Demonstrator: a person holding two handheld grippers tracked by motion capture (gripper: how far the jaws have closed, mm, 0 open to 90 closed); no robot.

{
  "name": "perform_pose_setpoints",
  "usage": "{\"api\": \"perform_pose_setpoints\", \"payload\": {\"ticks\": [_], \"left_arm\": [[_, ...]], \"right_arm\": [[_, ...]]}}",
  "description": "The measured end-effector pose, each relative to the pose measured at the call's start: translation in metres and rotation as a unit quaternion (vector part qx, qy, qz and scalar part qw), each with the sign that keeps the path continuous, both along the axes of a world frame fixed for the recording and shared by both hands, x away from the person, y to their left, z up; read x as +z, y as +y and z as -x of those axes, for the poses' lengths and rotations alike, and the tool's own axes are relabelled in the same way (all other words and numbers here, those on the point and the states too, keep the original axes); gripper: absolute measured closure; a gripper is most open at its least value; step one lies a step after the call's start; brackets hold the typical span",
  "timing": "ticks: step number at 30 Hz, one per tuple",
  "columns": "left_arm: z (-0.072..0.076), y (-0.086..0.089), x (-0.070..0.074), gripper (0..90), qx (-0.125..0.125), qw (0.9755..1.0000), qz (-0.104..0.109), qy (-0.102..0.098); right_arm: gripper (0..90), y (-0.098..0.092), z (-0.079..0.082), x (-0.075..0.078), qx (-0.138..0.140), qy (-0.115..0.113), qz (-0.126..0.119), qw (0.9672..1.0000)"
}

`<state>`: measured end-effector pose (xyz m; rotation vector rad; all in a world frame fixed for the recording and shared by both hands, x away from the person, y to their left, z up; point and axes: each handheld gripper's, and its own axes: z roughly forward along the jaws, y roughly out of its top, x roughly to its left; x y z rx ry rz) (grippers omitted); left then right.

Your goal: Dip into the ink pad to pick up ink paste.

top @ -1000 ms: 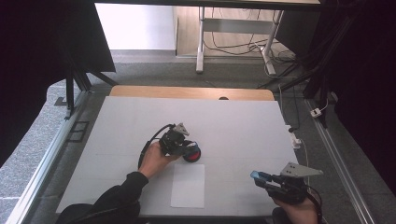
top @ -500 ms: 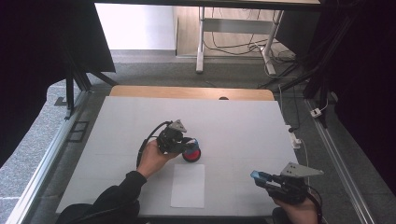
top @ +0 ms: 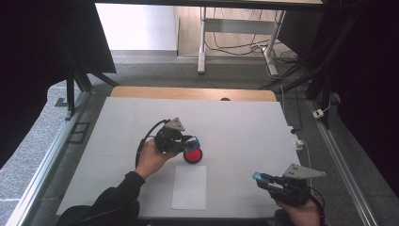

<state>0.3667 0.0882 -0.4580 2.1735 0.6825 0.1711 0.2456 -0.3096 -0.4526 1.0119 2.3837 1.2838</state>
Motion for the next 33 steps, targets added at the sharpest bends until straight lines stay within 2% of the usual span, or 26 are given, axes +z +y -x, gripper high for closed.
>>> {"api": "perform_pose_setpoints", "payload": {"ticks": [7, 33], "left_arm": [[-0.002, -0.001, -0.003, 70.2, -0.002, 1.0000, 0.000, 0.006], [-0.005, -0.013, -0.024, 70.2, -0.018, 0.9992, -0.034, 0.008]], "right_arm": [[68.6, 0.000, 0.000, 0.000, 0.002, 0.000, -0.002, 1.0000], [68.5, 0.000, 0.000, 0.000, 0.002, 0.000, -0.001, 1.0000]]}}
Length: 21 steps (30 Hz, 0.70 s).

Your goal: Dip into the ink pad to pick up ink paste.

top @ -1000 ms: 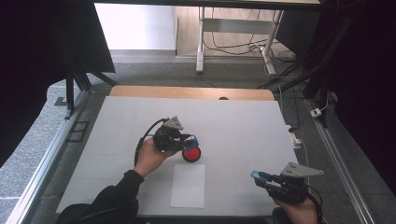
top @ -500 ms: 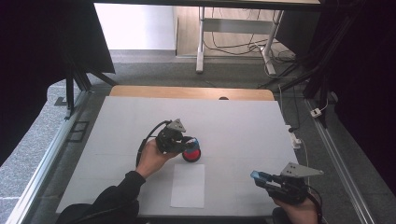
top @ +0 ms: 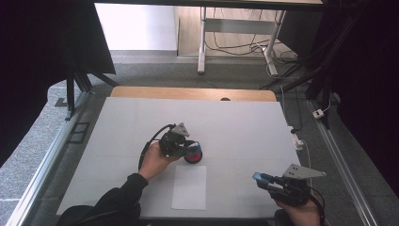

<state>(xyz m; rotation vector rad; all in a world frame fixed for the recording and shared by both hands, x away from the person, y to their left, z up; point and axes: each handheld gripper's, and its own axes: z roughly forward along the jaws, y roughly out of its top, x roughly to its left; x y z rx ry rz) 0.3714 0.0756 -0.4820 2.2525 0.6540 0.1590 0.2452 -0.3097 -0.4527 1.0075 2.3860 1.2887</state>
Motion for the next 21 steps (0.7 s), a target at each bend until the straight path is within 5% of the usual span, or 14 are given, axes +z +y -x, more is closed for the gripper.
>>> {"api": "perform_pose_setpoints", "payload": {"ticks": [21], "left_arm": [[-0.002, -0.004, -0.011, 70.3, -0.001, 0.9997, -0.025, -0.002]], "right_arm": [[68.6, 0.000, 0.000, 0.000, -0.001, 0.000, 0.001, 1.0000]]}}
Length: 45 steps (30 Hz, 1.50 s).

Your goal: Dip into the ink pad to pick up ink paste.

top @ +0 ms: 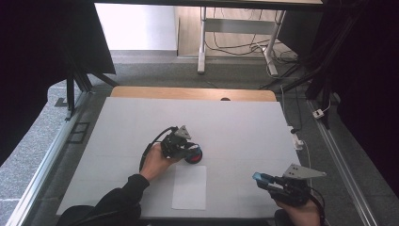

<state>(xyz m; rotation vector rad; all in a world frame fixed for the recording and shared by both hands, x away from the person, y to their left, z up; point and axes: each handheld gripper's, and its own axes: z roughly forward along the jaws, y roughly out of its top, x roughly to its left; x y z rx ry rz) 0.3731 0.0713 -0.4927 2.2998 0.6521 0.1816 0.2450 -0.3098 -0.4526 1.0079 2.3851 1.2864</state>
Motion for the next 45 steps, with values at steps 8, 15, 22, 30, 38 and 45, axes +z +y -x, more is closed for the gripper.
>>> {"api": "perform_pose_setpoints", "payload": {"ticks": [8, 15, 22, 30, 38, 45], "left_arm": [[0.004, -0.005, 0.001, 70.5, -0.005, 0.9996, -0.022, -0.018], [0.005, -0.006, 0.001, 70.6, 0.004, 0.9996, -0.022, -0.015], [-0.004, 0.004, -0.003, 70.6, 0.015, 0.9992, 0.024, 0.027], [-0.011, 0.012, -0.007, 70.6, 0.023, 0.9965, 0.054, 0.060], [-0.004, 0.005, -0.004, 70.6, 0.020, 0.9990, 0.025, 0.030], [0.005, -0.005, 0.000, 70.6, 0.017, 0.9997, -0.013, -0.005]], "right_arm": [[68.6, 0.000, 0.000, 0.000, 0.001, 0.000, 0.000, 1.0000], [68.6, 0.000, 0.000, 0.000, 0.000, 0.000, 0.002, 1.0000], [68.6, 0.001, 0.000, 0.000, 0.000, 0.001, 0.004, 1.0000], [68.6, 0.001, 0.000, 0.000, 0.000, 0.000, 0.003, 1.0000], [68.6, 0.001, 0.000, 0.000, 0.000, 0.000, 0.004, 1.0000], [68.6, 0.001, 0.000, 0.000, 0.000, 0.000, 0.004, 1.0000]]}}
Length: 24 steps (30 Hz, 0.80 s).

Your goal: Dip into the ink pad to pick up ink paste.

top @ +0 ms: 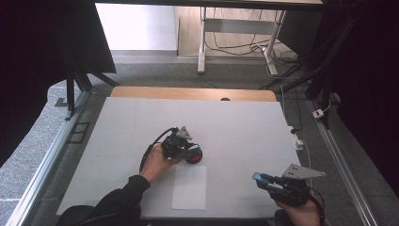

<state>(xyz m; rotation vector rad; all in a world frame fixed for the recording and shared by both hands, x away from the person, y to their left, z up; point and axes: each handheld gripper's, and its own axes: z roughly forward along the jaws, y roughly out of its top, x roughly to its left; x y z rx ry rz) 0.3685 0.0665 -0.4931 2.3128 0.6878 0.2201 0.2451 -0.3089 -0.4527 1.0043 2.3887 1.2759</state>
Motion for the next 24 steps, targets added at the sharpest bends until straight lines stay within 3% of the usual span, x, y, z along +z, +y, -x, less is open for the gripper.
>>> {"api": "perform_pose_setpoints", "payload": {"ticks": [10, 17, 24], "left_arm": [[-0.008, 0.010, -0.004, 70.4, 0.005, 0.9985, 0.043, 0.033], [-0.008, 0.011, -0.005, 70.2, 0.003, 0.9984, 0.048, 0.032], [-0.007, 0.008, -0.003, 70.0, -0.001, 0.9991, 0.035, 0.023]], "right_arm": [[68.6, 0.000, 0.000, 0.000, 0.002, 0.000, -0.003, 1.0000], [68.6, 0.000, 0.000, 0.000, 0.002, 0.001, -0.002, 1.0000], [68.6, -0.001, 0.000, 0.000, 0.002, 0.001, -0.002, 1.0000]]}}
